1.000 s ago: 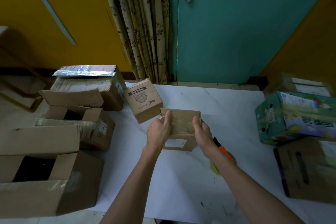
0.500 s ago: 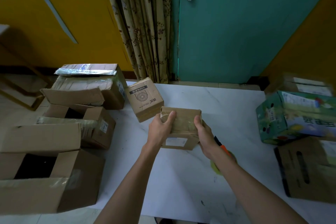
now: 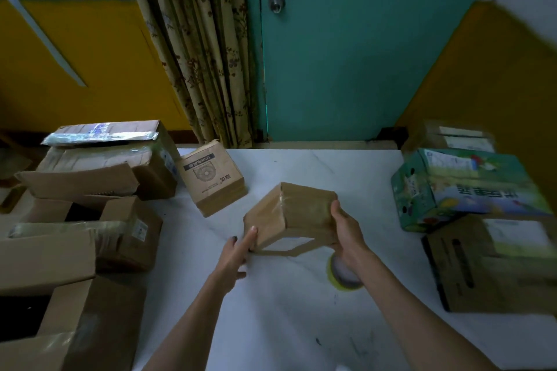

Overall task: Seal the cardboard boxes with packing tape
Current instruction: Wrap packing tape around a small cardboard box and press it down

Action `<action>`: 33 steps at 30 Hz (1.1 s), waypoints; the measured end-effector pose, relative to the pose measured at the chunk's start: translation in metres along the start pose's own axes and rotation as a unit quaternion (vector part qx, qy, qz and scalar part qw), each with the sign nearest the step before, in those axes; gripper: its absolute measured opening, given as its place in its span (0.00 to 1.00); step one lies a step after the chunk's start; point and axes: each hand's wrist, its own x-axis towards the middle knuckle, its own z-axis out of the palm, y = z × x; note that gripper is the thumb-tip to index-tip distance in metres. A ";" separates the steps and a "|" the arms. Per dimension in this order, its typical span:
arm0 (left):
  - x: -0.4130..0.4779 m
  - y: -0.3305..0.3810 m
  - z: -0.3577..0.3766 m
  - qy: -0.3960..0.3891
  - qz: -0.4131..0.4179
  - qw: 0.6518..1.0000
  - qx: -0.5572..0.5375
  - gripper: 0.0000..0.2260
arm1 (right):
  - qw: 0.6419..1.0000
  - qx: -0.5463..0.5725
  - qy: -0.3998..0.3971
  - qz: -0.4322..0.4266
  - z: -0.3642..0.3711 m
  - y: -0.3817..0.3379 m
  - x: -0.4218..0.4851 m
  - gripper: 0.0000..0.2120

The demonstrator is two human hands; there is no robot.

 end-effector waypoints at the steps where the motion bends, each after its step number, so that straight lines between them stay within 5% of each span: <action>1: 0.003 -0.005 0.002 -0.005 0.000 1.000 -0.019 0.46 | 0.998 -0.036 0.038 -0.030 -0.006 0.002 0.002 0.18; 4: 0.007 -0.005 0.016 -0.043 0.006 0.997 -0.056 0.40 | 0.959 -0.208 0.138 -0.135 -0.027 0.006 0.007 0.23; 7: 0.005 0.002 0.034 -0.032 0.049 0.995 -0.076 0.34 | 0.946 -0.249 0.157 -0.138 -0.049 0.007 0.014 0.17; 10: -0.006 0.017 0.046 0.001 0.120 0.986 -0.120 0.25 | 0.976 -0.153 0.087 -0.131 -0.058 -0.001 0.009 0.17; 12: -0.016 0.035 0.057 -0.016 0.152 0.978 -0.138 0.29 | 0.989 -0.073 0.029 -0.121 -0.062 -0.014 0.006 0.21; 16: -0.036 0.079 0.094 -0.055 0.221 0.966 -0.122 0.28 | 0.970 -0.042 0.117 -0.209 -0.083 -0.050 -0.009 0.36; 18: -0.045 0.095 0.119 -0.068 0.243 0.963 -0.092 0.23 | 0.957 0.021 0.167 -0.235 -0.101 -0.068 -0.020 0.28; 21: -0.058 0.116 0.166 -0.085 0.258 0.961 -0.060 0.14 | 0.963 0.115 0.135 -0.202 -0.139 -0.103 -0.021 0.18; 26: -0.070 0.176 0.277 -0.155 0.297 0.942 0.017 0.20 | 0.955 0.093 0.137 -0.248 -0.231 -0.172 0.003 0.21; 31: -0.039 0.241 0.379 -0.186 0.321 0.925 0.084 0.40 | 0.945 0.063 0.179 -0.266 -0.300 -0.248 0.061 0.30; 33: -0.022 0.260 0.415 -0.181 0.334 0.921 0.088 0.36 | 0.936 0.070 0.206 -0.276 -0.318 -0.273 0.085 0.27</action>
